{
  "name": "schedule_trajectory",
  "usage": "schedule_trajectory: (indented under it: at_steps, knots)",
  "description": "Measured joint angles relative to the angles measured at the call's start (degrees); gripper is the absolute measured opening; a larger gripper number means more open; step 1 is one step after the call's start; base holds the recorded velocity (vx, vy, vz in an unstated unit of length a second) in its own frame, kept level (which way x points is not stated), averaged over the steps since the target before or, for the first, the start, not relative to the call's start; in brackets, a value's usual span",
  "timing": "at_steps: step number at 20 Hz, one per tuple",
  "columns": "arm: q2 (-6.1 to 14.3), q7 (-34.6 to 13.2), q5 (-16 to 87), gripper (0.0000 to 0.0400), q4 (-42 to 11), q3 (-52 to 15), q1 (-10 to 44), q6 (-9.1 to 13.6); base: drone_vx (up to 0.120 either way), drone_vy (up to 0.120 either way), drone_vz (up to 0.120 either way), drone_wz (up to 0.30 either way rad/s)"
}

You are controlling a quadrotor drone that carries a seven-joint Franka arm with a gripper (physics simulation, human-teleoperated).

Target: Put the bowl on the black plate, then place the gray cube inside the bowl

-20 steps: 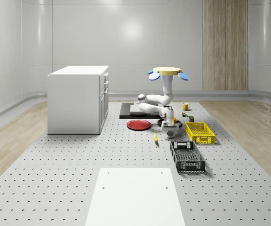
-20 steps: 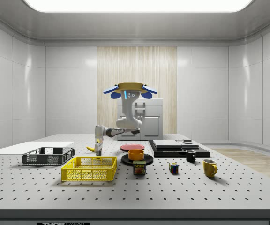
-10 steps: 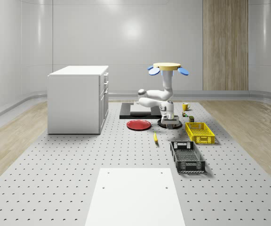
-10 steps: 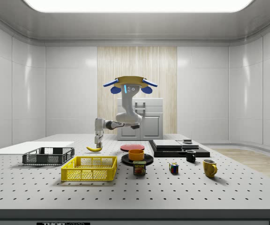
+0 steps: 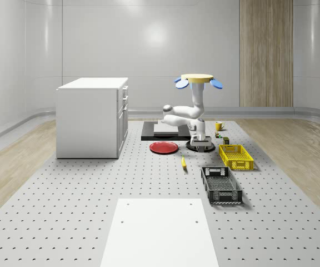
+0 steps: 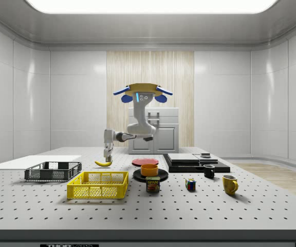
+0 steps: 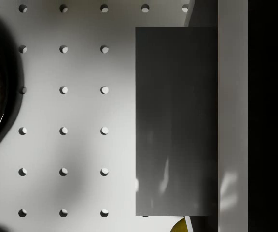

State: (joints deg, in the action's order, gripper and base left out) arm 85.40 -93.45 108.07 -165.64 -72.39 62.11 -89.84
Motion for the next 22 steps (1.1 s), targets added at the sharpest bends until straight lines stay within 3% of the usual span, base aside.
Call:
schedule_trajectory:
  at_steps: [3, 13, 22]
  knots:
    - [0.1, 0.0, -0.1, 0.0250, 0.0, 0.0, 0.0, -0.1, -0.107, 0.000, 0.000, 0.000]
    - [0.5, -0.1, -0.2, 0.0250, 0.0, -0.1, 0.2, -0.4, -0.120, 0.092, 0.000, 0.000]
    - [0.8, -0.2, -0.4, 0.0250, 0.0, -0.2, 0.3, -0.7, -0.120, 0.022, 0.000, 0.000]
